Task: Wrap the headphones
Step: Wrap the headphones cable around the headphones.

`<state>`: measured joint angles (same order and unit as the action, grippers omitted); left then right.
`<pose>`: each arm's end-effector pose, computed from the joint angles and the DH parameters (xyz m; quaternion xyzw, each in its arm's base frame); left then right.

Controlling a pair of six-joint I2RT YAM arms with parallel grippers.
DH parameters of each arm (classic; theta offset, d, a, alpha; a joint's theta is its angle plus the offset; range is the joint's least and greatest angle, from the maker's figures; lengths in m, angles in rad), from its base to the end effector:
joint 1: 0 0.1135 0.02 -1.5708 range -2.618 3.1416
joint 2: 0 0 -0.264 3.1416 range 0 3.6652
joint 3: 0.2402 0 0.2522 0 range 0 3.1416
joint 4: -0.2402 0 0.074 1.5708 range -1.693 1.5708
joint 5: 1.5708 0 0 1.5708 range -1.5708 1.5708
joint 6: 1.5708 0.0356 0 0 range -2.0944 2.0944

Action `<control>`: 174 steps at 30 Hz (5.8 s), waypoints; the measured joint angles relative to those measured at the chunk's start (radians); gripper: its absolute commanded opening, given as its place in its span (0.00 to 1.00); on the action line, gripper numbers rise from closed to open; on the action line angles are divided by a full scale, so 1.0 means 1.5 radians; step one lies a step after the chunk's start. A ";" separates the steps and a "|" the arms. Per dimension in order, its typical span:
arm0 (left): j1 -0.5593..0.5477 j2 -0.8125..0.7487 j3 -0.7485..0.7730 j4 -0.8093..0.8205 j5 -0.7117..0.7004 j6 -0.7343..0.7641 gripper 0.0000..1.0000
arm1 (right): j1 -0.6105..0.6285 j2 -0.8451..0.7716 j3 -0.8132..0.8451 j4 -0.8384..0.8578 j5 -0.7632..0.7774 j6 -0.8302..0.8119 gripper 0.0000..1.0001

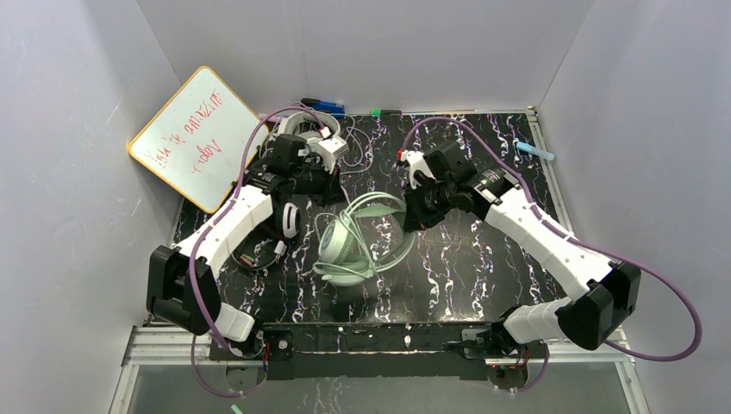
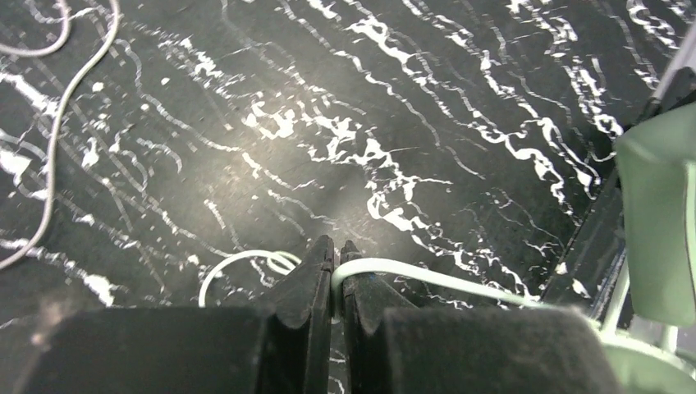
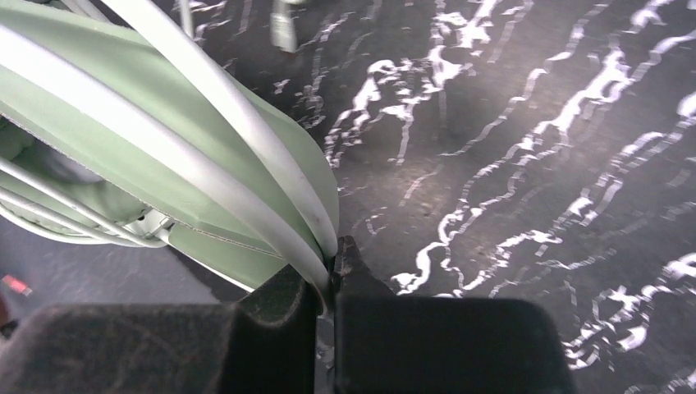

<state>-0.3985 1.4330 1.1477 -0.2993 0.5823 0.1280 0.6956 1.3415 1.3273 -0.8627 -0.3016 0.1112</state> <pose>0.2893 -0.1431 0.3064 0.3508 0.7794 -0.3117 0.4152 0.2042 0.1843 0.3441 -0.3167 0.8756 0.2619 0.2537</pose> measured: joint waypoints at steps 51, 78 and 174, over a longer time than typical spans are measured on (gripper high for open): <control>0.007 0.176 0.183 -0.149 0.232 -0.336 0.18 | 0.043 0.190 0.144 -0.038 0.683 0.077 0.01; -0.105 0.045 -0.026 0.183 0.128 -0.513 0.60 | -0.030 0.127 0.155 0.017 0.542 0.189 0.01; -0.264 0.086 -0.362 0.917 -0.433 -0.123 0.99 | -0.237 0.175 0.509 -0.003 0.084 0.343 0.01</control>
<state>-0.7940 1.5623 0.6044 1.0760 -0.0666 -0.0563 0.3397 1.6035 2.0903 -0.8673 -0.1761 0.6258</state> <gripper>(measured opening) 0.983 0.097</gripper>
